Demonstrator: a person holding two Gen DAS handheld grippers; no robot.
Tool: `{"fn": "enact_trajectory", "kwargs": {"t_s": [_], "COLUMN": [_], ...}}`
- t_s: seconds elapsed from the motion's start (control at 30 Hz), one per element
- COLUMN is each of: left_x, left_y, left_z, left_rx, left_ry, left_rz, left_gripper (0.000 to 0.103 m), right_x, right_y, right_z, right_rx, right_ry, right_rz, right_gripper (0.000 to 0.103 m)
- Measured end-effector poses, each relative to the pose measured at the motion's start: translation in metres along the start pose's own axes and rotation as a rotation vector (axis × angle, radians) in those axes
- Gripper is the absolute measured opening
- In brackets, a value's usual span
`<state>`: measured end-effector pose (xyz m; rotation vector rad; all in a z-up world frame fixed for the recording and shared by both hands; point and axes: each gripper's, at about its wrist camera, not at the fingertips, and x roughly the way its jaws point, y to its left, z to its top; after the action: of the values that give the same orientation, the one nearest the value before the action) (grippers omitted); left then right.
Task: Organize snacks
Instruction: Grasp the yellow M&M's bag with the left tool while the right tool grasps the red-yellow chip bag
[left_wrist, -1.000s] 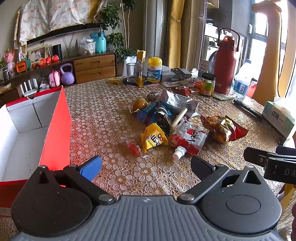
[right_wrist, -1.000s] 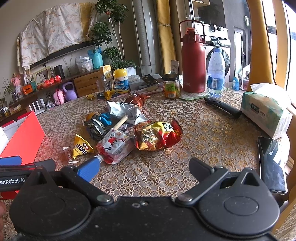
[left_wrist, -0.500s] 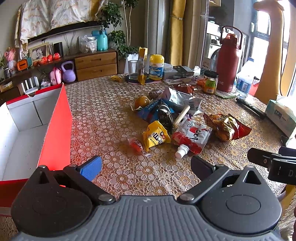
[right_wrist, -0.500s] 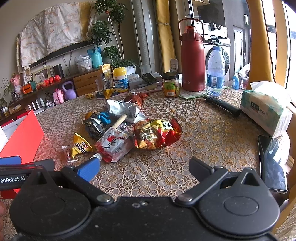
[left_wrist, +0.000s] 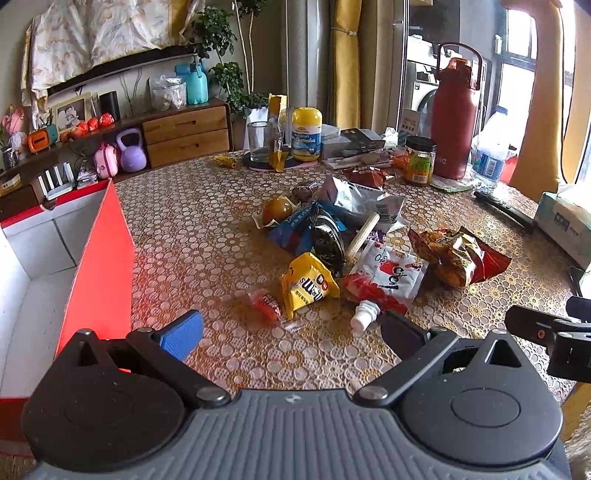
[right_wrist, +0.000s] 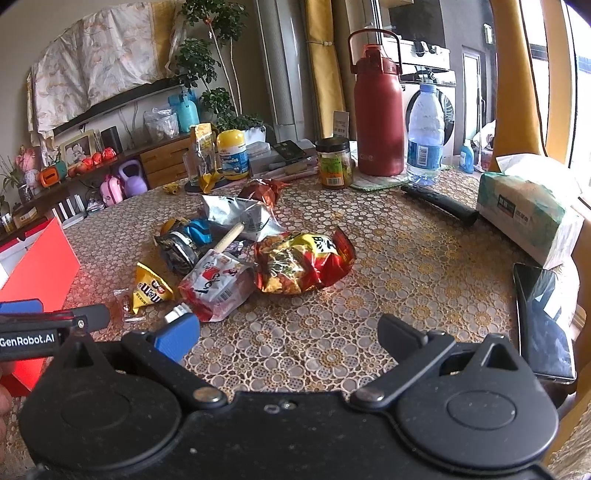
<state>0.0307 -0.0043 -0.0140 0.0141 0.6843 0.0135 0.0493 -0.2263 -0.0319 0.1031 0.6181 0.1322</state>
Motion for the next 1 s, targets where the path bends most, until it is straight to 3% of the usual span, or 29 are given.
{"fn": "enact_trajectory", "kwargs": {"t_s": [0.5, 1.0], "left_x": [0.047, 0.096], "left_y": [-0.005, -0.001], "left_z": [0.019, 0.03], "left_rx": [0.02, -0.022], "left_ry": [0.018, 0.036], "left_rz": [-0.014, -0.026], "left_gripper": [0.103, 0.099], "right_x": [0.028, 0.063], "right_y": [-0.008, -0.02], "right_z": [0.017, 0.032], "right_rx": [-0.012, -0.001], "right_ry": [-0.01, 0.01], "right_rz": [-0.027, -0.046], "right_gripper": [0.103, 0.103]}}
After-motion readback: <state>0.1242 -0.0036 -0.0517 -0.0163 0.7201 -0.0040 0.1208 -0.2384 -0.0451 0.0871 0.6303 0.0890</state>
